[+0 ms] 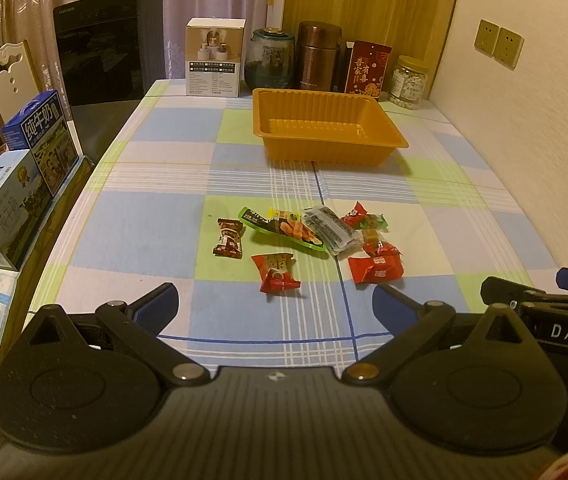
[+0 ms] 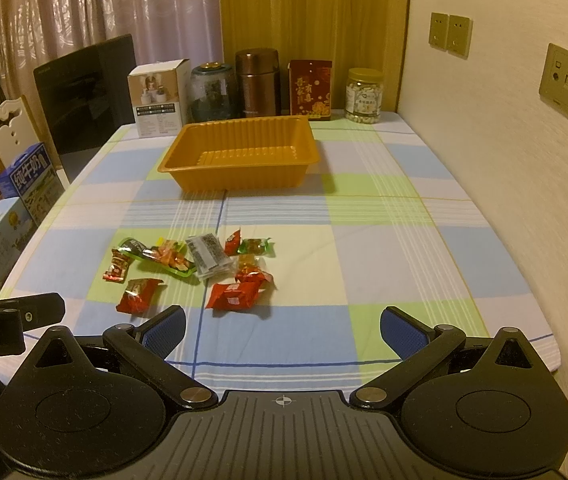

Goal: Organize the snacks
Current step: 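Grasp a red candy with the left tool while the right tool grasps another red candy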

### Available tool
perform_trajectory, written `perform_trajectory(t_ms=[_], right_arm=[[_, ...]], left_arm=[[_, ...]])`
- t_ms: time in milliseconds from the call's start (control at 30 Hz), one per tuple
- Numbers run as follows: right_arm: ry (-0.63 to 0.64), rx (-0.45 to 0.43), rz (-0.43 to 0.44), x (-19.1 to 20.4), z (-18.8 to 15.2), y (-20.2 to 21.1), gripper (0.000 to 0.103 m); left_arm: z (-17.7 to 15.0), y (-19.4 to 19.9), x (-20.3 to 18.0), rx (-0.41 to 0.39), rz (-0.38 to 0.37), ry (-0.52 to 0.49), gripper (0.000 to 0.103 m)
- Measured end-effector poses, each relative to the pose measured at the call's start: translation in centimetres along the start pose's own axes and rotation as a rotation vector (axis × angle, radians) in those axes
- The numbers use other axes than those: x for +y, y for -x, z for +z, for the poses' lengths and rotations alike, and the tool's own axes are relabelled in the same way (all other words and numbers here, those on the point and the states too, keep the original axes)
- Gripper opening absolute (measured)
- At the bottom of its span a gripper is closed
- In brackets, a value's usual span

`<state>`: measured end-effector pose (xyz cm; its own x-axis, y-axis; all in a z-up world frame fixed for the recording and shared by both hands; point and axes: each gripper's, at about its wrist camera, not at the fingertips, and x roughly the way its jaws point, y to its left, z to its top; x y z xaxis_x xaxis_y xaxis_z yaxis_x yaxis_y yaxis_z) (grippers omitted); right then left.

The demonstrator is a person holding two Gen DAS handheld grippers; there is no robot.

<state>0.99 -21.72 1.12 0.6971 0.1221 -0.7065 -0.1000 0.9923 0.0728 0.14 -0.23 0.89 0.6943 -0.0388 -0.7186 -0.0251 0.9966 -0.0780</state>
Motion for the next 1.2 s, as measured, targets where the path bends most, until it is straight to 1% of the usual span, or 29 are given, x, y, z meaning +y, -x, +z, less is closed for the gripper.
perform_trajectory(t_ms=[267,433,733,933,1000,1033,1200], right_arm=[[-0.007,0.0,0.001,-0.3,0.2,-0.1,0.103],[-0.016,0.008,0.004,-0.6,0.2,-0.9,0.103],[-0.042,0.01,0.036,-0.7,-0.1,-3.7,0.102],[-0.053,0.024,0.048,-0.8,0.0,-6.7,0.102],[-0.055,0.032,0.06,-0.7,0.1,-7.9,0.097],[-0.059,0.04,0.067,-0.7,0.1,-8.4,0.091],[-0.069,0.065,0.088,-0.6,0.3,-11.2,0.084]], left_arm=[[0.1,-0.2,0.0,0.007,-0.002,0.003,0.103],[-0.1,-1.2,0.5,0.02,-0.001,0.012,0.103],[-0.2,-5.3,1.9,0.061,0.014,0.021,0.102],[0.0,-8.4,2.7,0.088,0.026,0.034,0.102],[0.1,-9.5,2.9,0.091,0.028,0.038,0.099],[0.2,-10.0,3.0,0.092,0.025,0.038,0.098],[0.4,-12.5,3.1,0.105,0.012,0.034,0.093]])
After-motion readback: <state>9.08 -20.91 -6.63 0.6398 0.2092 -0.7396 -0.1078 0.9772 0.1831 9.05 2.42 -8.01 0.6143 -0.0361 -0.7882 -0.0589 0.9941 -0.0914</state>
